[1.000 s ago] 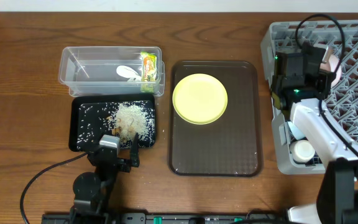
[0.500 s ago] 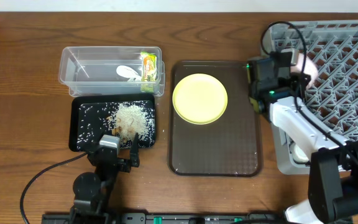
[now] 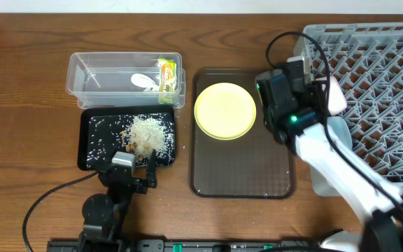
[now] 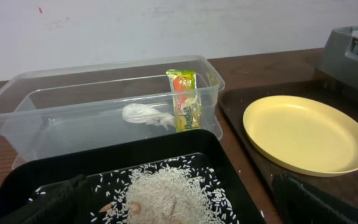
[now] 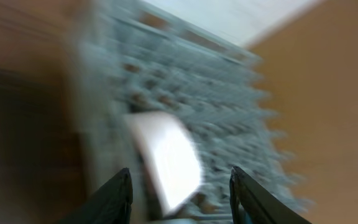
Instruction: Sort waste into correct bins and load items into the dishwasher rack
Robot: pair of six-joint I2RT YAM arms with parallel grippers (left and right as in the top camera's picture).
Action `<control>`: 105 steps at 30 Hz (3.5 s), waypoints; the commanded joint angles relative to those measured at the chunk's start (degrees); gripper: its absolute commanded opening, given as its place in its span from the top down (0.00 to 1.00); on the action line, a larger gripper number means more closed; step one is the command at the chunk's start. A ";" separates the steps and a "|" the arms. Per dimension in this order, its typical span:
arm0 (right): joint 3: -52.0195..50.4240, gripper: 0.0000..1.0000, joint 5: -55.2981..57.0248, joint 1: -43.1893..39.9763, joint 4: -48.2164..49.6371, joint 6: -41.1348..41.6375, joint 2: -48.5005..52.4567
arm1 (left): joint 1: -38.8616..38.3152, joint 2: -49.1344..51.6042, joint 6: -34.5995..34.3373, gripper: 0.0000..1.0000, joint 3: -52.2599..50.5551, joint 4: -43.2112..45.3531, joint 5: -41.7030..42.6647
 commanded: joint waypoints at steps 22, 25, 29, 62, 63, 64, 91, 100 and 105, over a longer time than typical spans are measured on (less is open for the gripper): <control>-1.09 0.57 -50.58 0.72 -4.55 44.04 17.77 | 0.35 -0.37 0.59 0.06 -1.42 -0.35 0.76; -1.09 0.62 -51.60 0.37 -4.42 44.74 19.58 | 0.35 -0.37 0.59 0.05 -1.42 -0.35 0.76; -1.07 0.95 -51.39 -0.31 -5.35 43.87 19.28 | 0.35 -0.37 0.59 0.06 -1.42 -0.35 0.76; -1.07 0.99 7.98 -25.68 8.15 -14.73 -18.47 | 0.35 -0.37 0.59 0.06 -1.42 -0.35 0.76; -1.07 0.99 7.96 -26.86 8.28 -14.69 -17.29 | 0.35 -0.37 0.59 0.06 -1.42 -0.35 0.76; -1.07 0.99 7.96 -27.63 8.26 -14.69 -16.20 | 0.35 -0.37 0.59 0.06 -1.42 -0.35 0.76; -1.05 0.26 -12.72 -19.32 1.90 -9.86 -13.03 | 0.35 -0.37 0.59 0.06 -1.42 -0.35 0.76; -0.74 0.01 -49.99 -8.68 -14.03 5.99 -34.47 | 0.35 -0.37 0.59 0.05 -1.42 -0.35 0.76; -0.74 0.01 -72.04 -6.93 -18.21 7.61 -43.39 | 0.35 -0.37 0.59 0.06 -1.42 -0.35 0.76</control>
